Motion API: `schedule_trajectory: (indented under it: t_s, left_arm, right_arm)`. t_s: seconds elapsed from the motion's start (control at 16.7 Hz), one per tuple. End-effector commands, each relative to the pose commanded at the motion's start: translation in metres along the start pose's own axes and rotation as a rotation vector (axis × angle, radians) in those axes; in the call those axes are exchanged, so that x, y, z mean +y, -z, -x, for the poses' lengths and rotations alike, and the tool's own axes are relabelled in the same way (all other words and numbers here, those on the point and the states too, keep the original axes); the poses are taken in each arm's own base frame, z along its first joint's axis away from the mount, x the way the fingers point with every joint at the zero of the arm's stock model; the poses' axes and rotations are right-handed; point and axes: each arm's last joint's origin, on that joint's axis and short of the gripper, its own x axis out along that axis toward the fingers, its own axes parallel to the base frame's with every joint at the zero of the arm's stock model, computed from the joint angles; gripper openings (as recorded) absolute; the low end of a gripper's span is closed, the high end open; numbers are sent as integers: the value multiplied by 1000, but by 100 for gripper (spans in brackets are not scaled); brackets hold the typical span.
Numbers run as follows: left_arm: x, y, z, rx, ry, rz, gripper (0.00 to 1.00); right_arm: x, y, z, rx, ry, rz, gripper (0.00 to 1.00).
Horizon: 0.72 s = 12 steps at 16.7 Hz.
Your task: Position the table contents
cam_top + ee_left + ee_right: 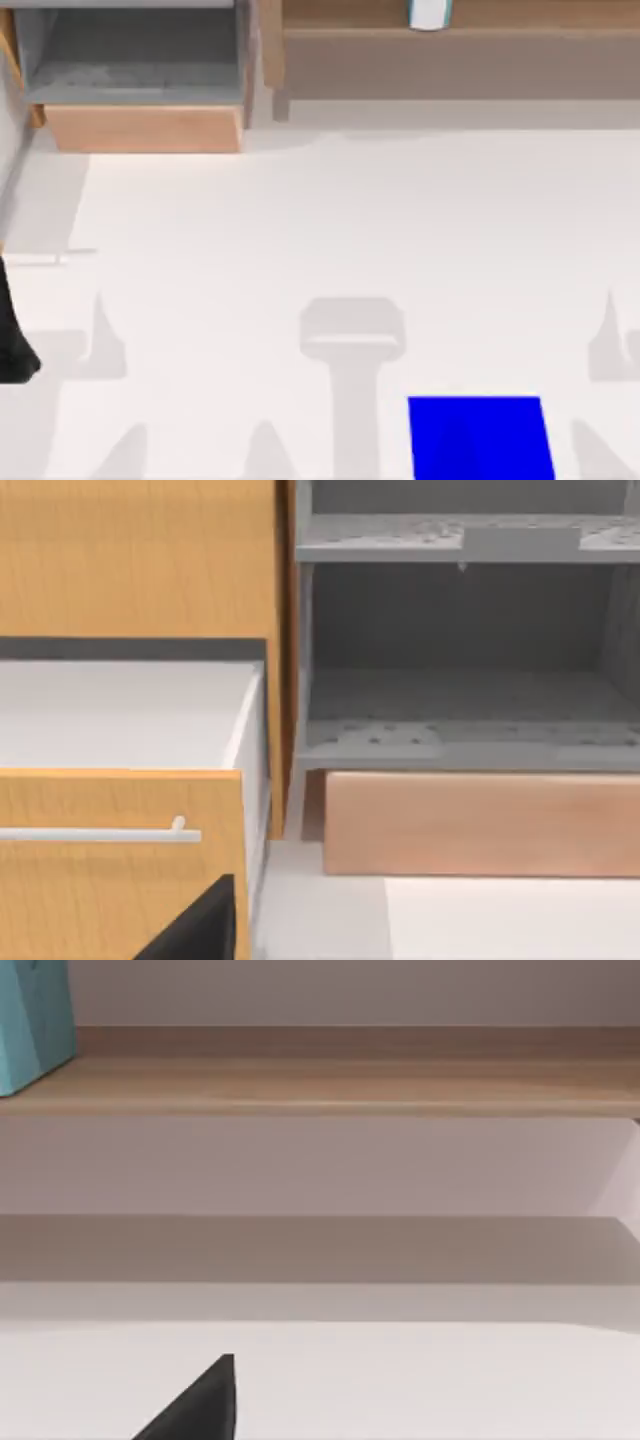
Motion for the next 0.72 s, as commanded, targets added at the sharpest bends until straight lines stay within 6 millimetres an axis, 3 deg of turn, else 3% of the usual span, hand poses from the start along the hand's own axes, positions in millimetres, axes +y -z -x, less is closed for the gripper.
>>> schedule_trajectory:
  t_s: [0.18,0.36,0.54,0.72]
  left_arm:
    - [0,-2,0,6,-4,-4,100]
    - [4,-20,-1,60,-37,-37,100]
    - [11,-55,-9,171,-84,-87,100]
    - [22,-101,-32,324,-124,-140,100]
  right_arm:
    - [0,0,0,0,0,0,100]
    - [0,0,0,0,0,0,100]
    - [0,0,0,0,0,0,100]
    - [0,0,0,0,0,0,100]
